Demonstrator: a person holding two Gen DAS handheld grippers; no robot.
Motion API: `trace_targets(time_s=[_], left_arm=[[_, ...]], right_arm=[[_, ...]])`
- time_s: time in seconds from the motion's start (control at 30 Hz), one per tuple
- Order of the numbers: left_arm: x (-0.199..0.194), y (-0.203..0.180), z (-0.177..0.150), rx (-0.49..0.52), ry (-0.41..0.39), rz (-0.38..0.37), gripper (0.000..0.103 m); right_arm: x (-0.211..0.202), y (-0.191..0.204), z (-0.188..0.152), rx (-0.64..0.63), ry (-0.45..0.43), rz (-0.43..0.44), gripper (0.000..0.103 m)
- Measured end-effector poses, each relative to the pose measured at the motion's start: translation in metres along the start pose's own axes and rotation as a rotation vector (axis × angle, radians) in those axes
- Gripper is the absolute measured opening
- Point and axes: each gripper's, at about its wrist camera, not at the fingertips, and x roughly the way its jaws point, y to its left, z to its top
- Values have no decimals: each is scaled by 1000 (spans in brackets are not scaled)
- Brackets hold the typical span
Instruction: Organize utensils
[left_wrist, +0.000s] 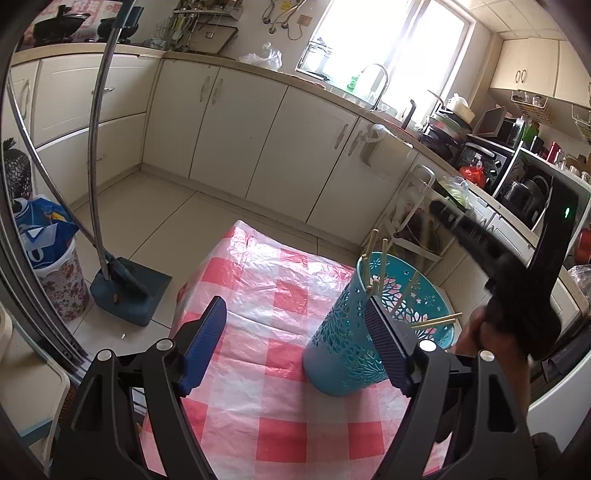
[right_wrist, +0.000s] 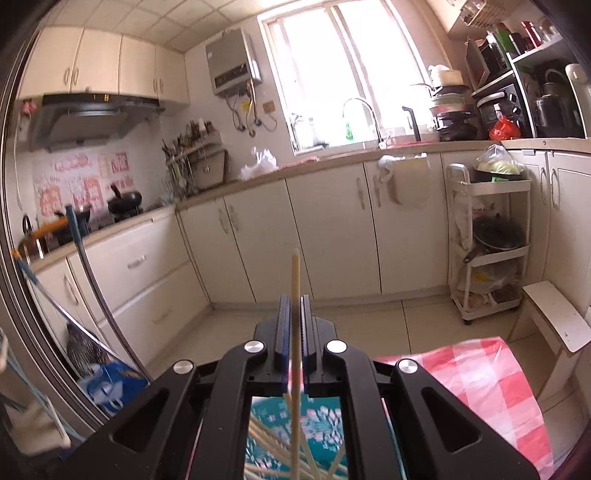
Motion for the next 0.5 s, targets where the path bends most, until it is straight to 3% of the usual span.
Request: trace_targets(time_s=[0.07, 0.2, 0.27, 0.33, 0.5], left_arm=[[-1, -1, -1, 9, 1, 7, 76], [-3, -4, -7, 55, 1, 49, 83], [-5, -7, -10, 86, 5, 78, 87], [-9, -9, -11, 110, 12, 94, 90], [-47, -16, -20, 139, 33, 144, 95]], right_arm=[[-6, -1, -10, -4, 26, -2, 20], [-38, -2, -23, -14, 66, 24, 32], [-63, -5, -32, -16, 103, 23, 47], [-81, -5, -38, -3, 127, 11, 53], [-143, -6, -55, 23, 219, -54, 78]])
